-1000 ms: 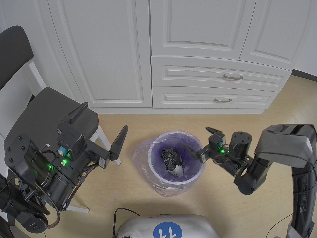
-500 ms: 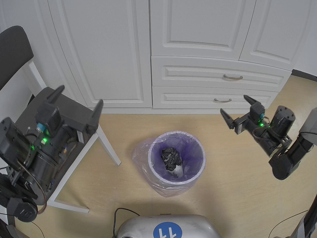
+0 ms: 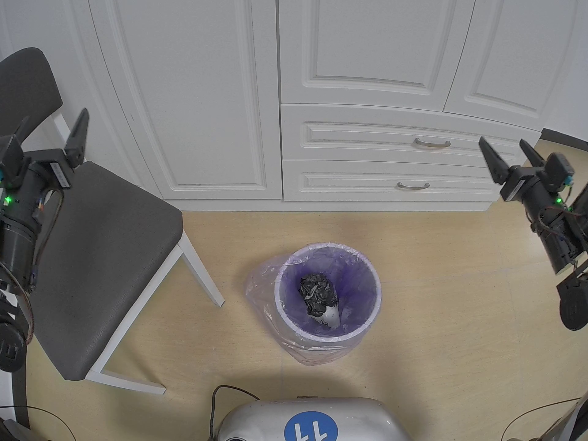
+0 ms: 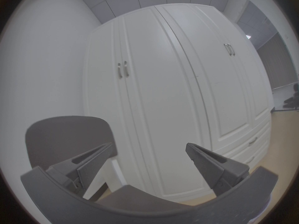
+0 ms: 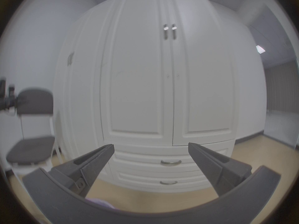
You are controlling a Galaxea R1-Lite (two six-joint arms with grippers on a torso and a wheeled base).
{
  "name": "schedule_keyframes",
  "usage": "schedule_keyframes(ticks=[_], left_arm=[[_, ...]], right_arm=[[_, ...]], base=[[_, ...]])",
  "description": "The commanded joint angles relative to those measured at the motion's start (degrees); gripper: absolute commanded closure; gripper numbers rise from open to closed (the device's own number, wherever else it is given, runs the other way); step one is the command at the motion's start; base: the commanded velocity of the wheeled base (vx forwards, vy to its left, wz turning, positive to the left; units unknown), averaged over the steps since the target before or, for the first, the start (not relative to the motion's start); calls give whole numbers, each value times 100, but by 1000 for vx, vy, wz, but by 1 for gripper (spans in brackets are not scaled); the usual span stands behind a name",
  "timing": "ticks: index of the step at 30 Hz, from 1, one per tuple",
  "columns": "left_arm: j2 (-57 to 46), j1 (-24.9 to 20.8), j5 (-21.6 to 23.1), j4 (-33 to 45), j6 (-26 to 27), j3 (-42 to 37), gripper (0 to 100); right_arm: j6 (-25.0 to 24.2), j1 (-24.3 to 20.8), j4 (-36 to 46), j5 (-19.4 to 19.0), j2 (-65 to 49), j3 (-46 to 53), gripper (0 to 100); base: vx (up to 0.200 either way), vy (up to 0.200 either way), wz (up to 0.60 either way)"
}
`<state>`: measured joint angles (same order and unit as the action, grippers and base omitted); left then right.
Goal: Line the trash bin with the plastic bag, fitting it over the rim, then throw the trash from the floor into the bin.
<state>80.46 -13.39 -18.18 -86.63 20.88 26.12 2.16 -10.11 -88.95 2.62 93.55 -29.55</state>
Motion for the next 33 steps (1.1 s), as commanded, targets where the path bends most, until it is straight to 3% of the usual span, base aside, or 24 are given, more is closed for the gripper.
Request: schedule_keyframes(ticks=[1, 4, 5, 9, 12, 17, 23, 27, 33], left_arm=[[-1146, 600, -2, 1025, -67, 508, 0], [-1726, 583, 7, 2018, -172, 675, 0], [-2166, 574, 7, 2809, -269, 859, 0], [-3238, 574, 16, 4558, -445, 1255, 0], [-3889, 574, 7, 5551, -533, 1431, 0], [-4794, 618, -28, 6799, -541, 1694, 0], [-5427, 785, -230, 7353, -515, 1694, 0], [-5972, 1005, -265, 7924, -497, 1817, 0], [-6367, 1013, -257, 9067, -506, 2424, 0]], right_arm=[[-629, 149, 291, 274, -1339, -315, 0], [-611, 184, 1258, 256, -1911, -666, 0], [-611, 123, 2269, 239, -2438, -1044, 0], [-620, 114, 4809, 248, -3642, -1905, 0], [-629, 114, 5802, 256, -4301, -2072, 0], [-620, 114, 6408, 292, -5409, -1730, 0], [-611, 272, 6953, 318, -6613, -1264, 0], [-576, 589, 8368, 177, -7808, -1229, 0], [-585, 606, 9370, -157, -8749, -1123, 0]], base=[[0, 0, 0], [0, 0, 0], [0, 0, 0], [0, 0, 0], [0, 0, 0], [0, 0, 0], [0, 0, 0], [0, 0, 0], [0, 0, 0]])
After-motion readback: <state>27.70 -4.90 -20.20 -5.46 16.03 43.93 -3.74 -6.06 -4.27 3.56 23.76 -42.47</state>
